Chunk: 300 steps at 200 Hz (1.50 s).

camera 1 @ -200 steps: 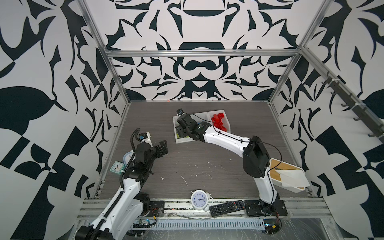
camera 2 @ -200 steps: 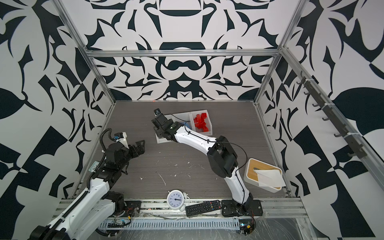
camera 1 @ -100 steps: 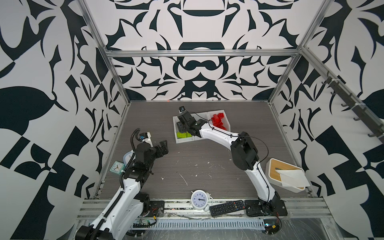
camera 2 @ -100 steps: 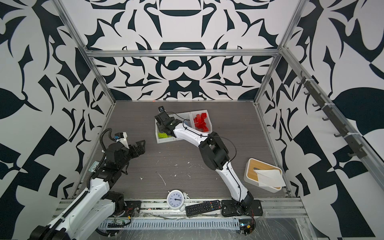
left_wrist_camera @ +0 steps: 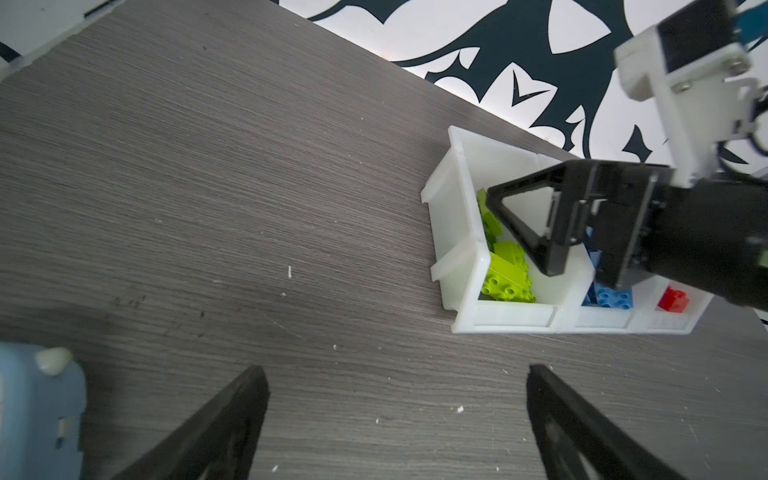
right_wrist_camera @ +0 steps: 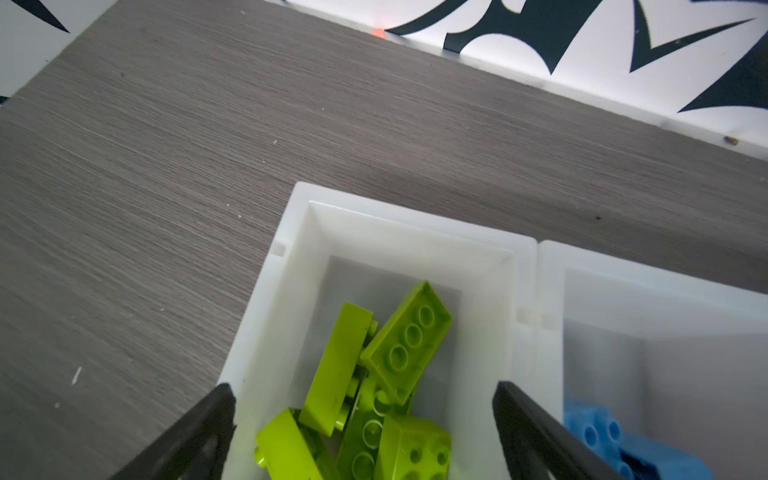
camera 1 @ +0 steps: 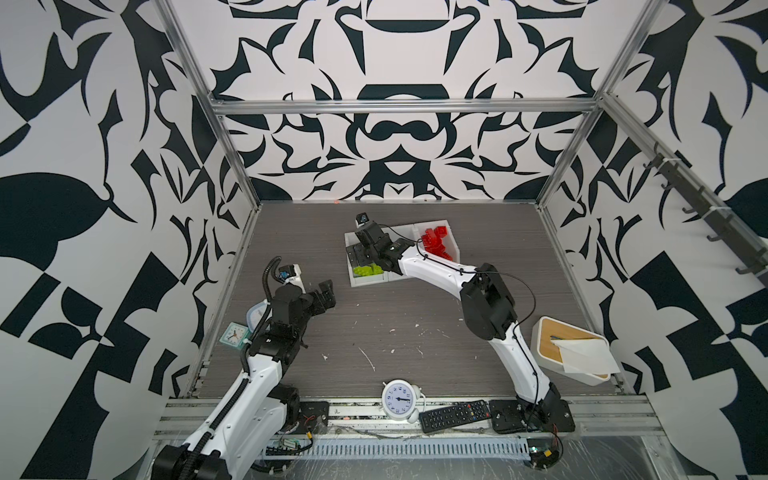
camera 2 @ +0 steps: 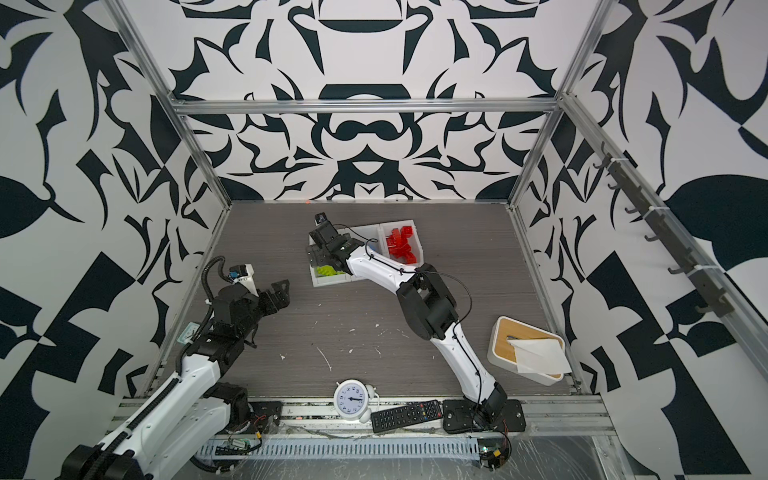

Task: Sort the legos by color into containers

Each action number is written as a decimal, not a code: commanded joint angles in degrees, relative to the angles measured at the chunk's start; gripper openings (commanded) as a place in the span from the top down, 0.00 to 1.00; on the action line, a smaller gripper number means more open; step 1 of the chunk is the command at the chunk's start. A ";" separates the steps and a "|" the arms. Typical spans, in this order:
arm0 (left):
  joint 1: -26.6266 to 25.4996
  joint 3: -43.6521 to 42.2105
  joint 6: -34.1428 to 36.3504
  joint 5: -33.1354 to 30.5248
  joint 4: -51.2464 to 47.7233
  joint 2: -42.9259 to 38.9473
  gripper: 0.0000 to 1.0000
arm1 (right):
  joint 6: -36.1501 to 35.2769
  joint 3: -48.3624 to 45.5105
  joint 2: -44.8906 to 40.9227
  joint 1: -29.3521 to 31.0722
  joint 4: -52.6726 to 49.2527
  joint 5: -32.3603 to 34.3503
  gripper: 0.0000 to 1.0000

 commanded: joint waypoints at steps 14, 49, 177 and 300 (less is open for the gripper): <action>0.12 1.31 4.64 -6.95 0.13 -1.93 0.00 | -1.46 -12.43 -17.74 0.97 7.06 -1.80 0.00; 0.18 -2.01 12.84 -10.70 10.52 -0.89 0.00 | -3.61 -34.62 -41.07 -0.35 13.85 -0.50 0.00; 4.65 -7.81 27.66 -8.69 57.46 35.01 0.00 | -14.63 -95.38 -80.78 -29.84 39.17 19.90 0.01; 6.19 -0.78 27.97 -6.07 53.33 44.04 0.00 | -14.65 -91.65 -41.69 -41.72 69.50 3.68 0.00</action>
